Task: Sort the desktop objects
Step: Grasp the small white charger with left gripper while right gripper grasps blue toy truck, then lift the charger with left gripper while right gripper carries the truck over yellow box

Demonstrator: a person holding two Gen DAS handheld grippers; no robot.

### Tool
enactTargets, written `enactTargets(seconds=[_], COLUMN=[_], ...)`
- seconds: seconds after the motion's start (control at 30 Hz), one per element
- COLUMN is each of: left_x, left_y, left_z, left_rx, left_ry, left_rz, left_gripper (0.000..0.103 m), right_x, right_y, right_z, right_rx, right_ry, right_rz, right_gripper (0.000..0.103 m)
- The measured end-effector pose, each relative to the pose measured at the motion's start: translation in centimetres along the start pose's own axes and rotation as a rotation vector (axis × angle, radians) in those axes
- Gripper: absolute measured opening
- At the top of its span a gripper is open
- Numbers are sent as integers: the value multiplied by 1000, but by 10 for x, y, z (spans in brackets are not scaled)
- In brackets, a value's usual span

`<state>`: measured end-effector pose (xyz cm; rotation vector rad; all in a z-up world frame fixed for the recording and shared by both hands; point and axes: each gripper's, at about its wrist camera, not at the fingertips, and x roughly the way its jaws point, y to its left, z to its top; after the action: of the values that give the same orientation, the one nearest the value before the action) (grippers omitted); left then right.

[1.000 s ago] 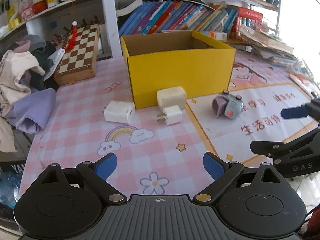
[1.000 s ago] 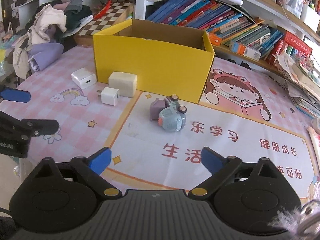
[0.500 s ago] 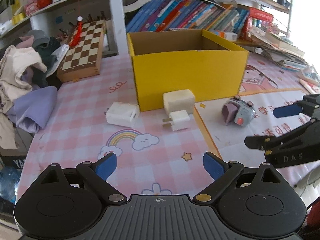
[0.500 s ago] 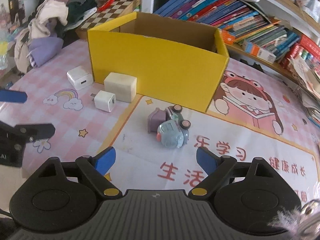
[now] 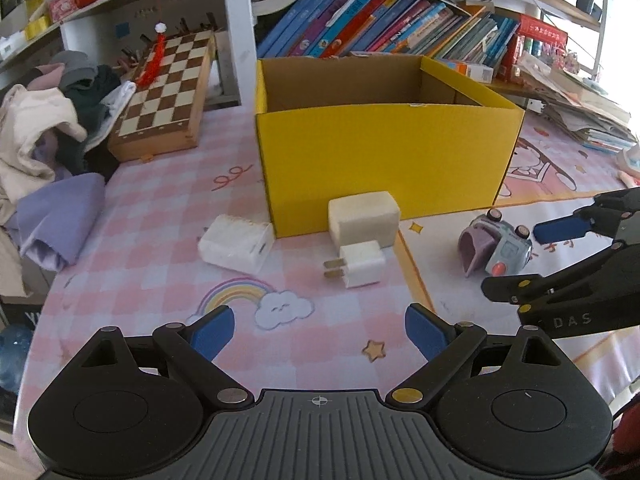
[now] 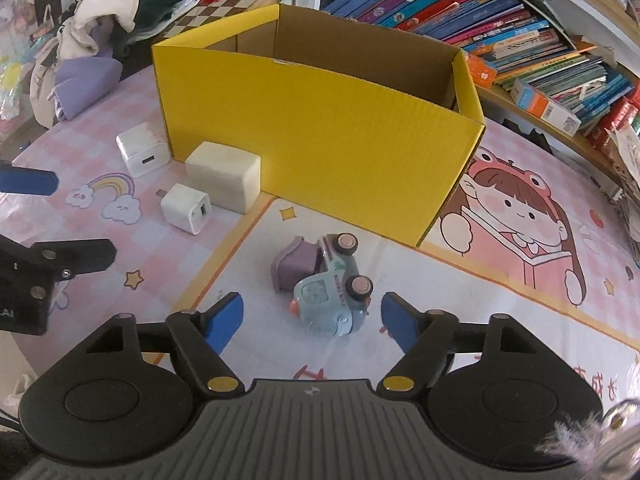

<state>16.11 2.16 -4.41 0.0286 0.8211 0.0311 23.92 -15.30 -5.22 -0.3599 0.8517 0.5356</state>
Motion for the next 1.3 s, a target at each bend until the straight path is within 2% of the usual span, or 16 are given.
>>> enactTargets(seconds=[0.03, 0.23, 0.4, 0.47, 0.6, 0.7, 0.9, 0.93, 1.3], left_x=[3, 22, 39, 46, 55, 61, 67, 67, 52], left_y=[-2, -11, -12, -11, -11, -12, -9, -9, -2], left_z=[2, 11, 20, 23, 25, 26, 25, 25, 20], left_rx=[4, 9, -10, -25, -39, -38, -41, -40, -57], left_ry=[3, 21, 28, 40, 53, 61, 76, 74, 76], left_rz=[-4, -13, -7, -9, -14, -14, -12, -12, -44], left_gripper=[86, 85, 77, 71, 69, 64, 50, 43, 42], right_x=[2, 11, 17, 20, 22, 24, 27, 27, 22], right_y=[-1, -7, -13, -14, -16, -18, -20, -20, -20], right_z=[1, 6, 8, 9, 8, 9, 10, 10, 10], right_rx=[-6, -31, -37, -42, -53, -58, -56, -54, -38], right_ry=[3, 12, 28, 34, 40, 43, 46, 46, 49], right_rz=[5, 27, 49, 58, 69, 81, 96, 97, 107], right_gripper=[68, 58, 49, 45, 44, 42, 41, 41, 41])
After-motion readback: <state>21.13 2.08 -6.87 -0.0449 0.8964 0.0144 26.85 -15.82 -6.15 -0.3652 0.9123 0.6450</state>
